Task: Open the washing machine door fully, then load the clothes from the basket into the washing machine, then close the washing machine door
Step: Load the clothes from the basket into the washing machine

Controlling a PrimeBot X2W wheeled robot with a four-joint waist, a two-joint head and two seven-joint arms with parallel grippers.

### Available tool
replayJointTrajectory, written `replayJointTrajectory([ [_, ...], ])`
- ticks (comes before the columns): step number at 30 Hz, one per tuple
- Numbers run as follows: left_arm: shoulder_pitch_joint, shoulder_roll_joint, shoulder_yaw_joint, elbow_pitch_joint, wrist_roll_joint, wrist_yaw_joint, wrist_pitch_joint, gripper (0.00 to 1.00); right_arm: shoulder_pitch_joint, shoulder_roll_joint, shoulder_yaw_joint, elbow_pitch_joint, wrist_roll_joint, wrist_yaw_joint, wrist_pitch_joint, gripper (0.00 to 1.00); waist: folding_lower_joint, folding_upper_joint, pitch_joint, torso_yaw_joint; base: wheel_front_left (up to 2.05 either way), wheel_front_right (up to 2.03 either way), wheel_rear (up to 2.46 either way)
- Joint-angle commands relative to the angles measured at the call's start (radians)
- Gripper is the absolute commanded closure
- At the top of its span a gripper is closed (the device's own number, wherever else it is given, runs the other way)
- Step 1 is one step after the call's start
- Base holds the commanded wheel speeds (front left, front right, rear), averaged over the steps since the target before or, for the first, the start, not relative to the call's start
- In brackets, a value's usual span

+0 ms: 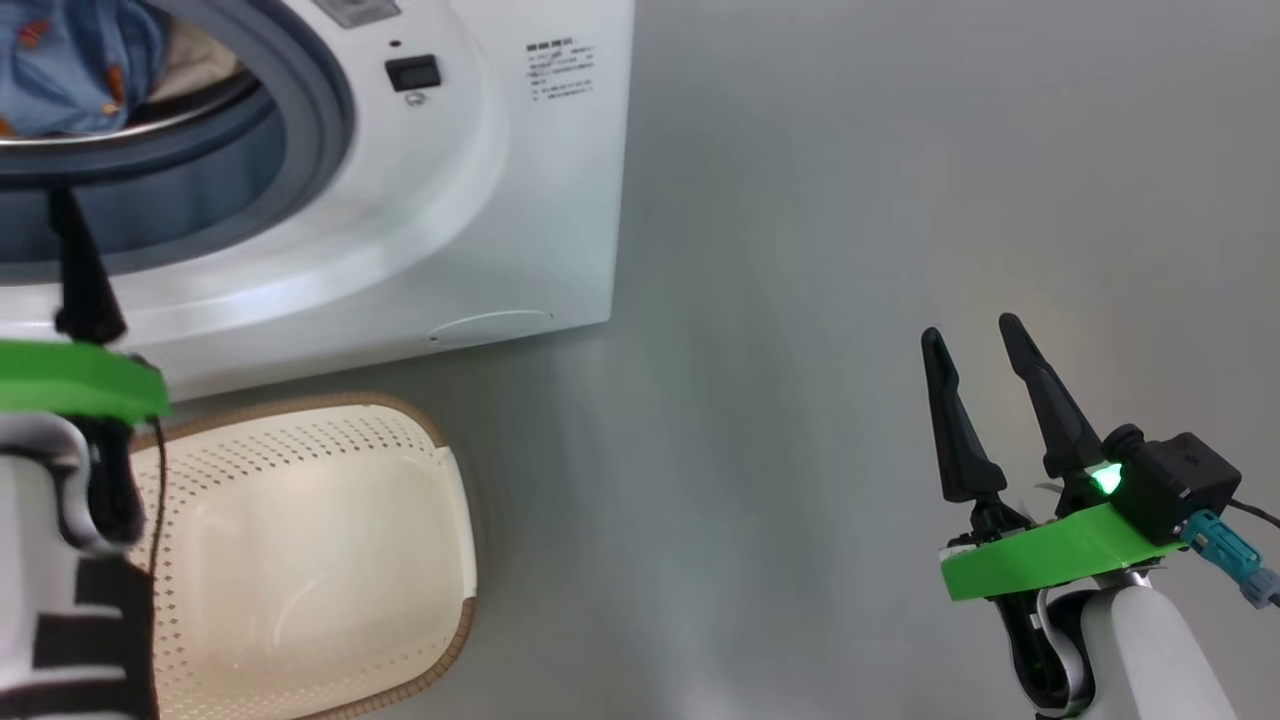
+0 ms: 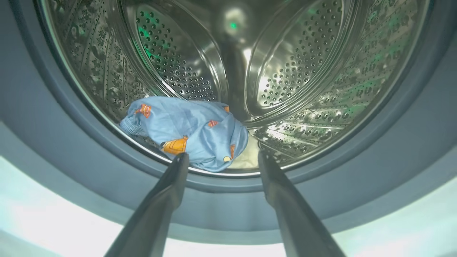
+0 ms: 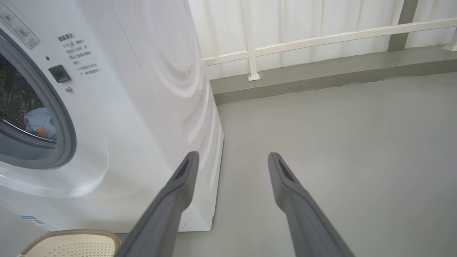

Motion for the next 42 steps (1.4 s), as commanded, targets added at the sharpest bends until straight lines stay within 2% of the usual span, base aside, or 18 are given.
replayJointTrajectory([
  [1, 0.058, 0.035, 0.013, -0.044, 0.016, -0.002, -0.005, 0.00, 0.025, -0.006, 0.017, -0.018, -0.017, 0.001, -0.005, 0.00, 0.0000, 0.0000, -0.033, 0.023, 0.00, 0.00, 0.00],
  [27, 0.475, -0.019, -0.022, -0.228, 0.041, -0.002, -0.005, 0.00, 0.182, -0.070, -0.017, 0.004, 0.003, 0.001, -0.005, 0.00, 0.0000, 0.0000, -0.268, 0.121, 0.00, 0.00, 0.00],
  [42, 0.612, -0.032, 0.000, -0.323, 0.039, -0.002, -0.005, 0.00, 0.256, -0.076, -0.043, -0.014, 0.007, 0.001, -0.005, 0.00, 0.0000, 0.0000, -0.320, 0.137, 0.00, 0.00, 0.00],
])
